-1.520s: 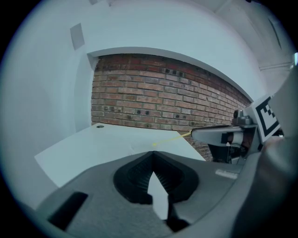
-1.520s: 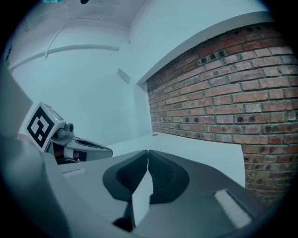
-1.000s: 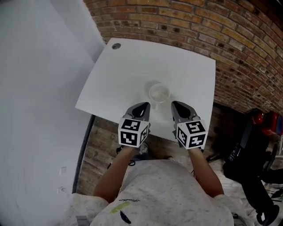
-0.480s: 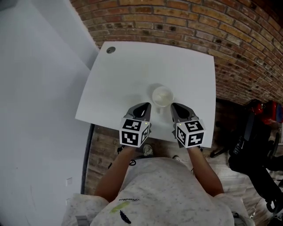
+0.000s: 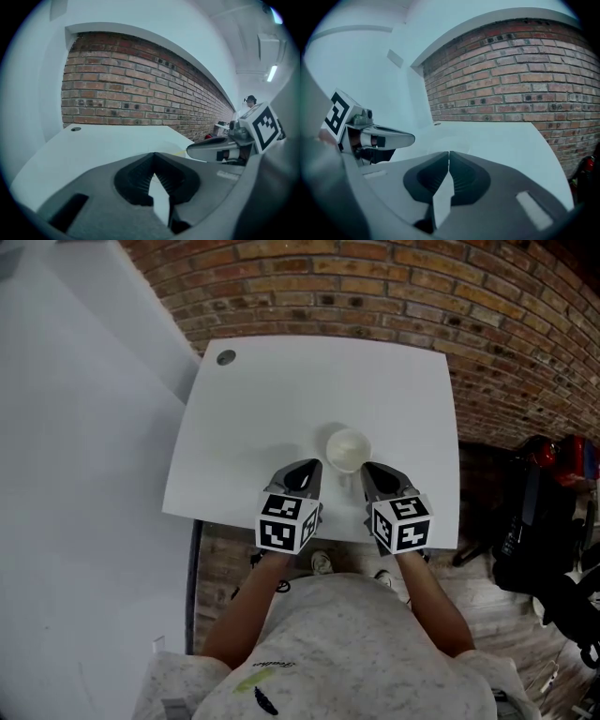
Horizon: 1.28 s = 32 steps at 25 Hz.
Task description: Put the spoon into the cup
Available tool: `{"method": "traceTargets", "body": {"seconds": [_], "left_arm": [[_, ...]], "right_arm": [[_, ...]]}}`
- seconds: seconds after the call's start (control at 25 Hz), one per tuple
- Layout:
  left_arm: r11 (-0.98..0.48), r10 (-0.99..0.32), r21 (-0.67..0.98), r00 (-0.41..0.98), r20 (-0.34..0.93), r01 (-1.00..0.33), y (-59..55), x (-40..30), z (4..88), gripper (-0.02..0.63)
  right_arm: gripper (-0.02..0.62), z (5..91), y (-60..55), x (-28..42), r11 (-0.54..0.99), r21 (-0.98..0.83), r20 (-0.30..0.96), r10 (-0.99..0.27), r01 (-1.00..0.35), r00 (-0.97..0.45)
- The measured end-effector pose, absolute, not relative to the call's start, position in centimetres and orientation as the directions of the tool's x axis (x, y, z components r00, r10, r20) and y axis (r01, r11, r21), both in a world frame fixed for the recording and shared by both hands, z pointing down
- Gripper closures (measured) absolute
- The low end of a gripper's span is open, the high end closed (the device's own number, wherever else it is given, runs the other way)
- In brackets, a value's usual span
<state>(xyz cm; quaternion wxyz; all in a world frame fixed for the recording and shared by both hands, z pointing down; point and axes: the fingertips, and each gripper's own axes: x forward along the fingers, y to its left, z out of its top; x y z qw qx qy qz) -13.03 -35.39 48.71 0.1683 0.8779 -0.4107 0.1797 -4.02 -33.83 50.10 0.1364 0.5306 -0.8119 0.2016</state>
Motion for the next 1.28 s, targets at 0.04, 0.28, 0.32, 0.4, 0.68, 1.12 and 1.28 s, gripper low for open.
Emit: {"method": "traceTargets", "body": {"seconds": [0.04, 0.28, 0.32, 0.4, 0.68, 1.12, 1.28], "left_arm": [[-0.610, -0.657, 0.149, 0.602, 0.453, -0.778, -35.5, -13.1, 48.7, 0.611], [-0.622, -0.644, 0.159, 0.616, 0.453, -0.767, -35.9, -13.7, 49.1, 0.611], [-0.621, -0.644, 0.161, 0.617, 0.452, -0.767, -36.0, -13.9, 49.2, 0.611], [-0.621, -0.644, 0.164, 0.618, 0.452, -0.767, -36.2, -14.2, 49.3, 0.611], [-0.624, -0.640, 0.168, 0.623, 0.450, -0.763, -36.5, -14.7, 49.2, 0.611], [-0.622, -0.641, 0.166, 0.619, 0.453, -0.766, -36.0, -14.3, 49.2, 0.611], [-0.612, -0.649, 0.165, 0.610, 0.454, -0.774, -35.7, -14.4, 49.3, 0.611]], "right_arm": [[0.580, 50.2, -33.9, -4.1, 0.351, -0.182, 0.439, -0.807, -0.919, -0.395], [0.578, 50.7, -34.4, -4.7, 0.328, -0.176, 0.459, -0.807, -0.928, -0.372], [0.578, 50.8, -34.5, -4.8, 0.325, -0.175, 0.460, -0.808, -0.930, -0.369], [0.578, 50.9, -34.6, -4.9, 0.317, -0.173, 0.456, -0.813, -0.933, -0.361], [0.578, 50.6, -34.8, -4.9, 0.297, -0.167, 0.449, -0.826, -0.940, -0.341], [0.577, 50.7, -34.9, -4.2, 0.292, -0.139, 0.454, -0.830, -0.946, -0.323], [0.571, 50.8, -34.8, -4.1, 0.300, -0.140, 0.455, -0.827, -0.944, -0.330]]}}
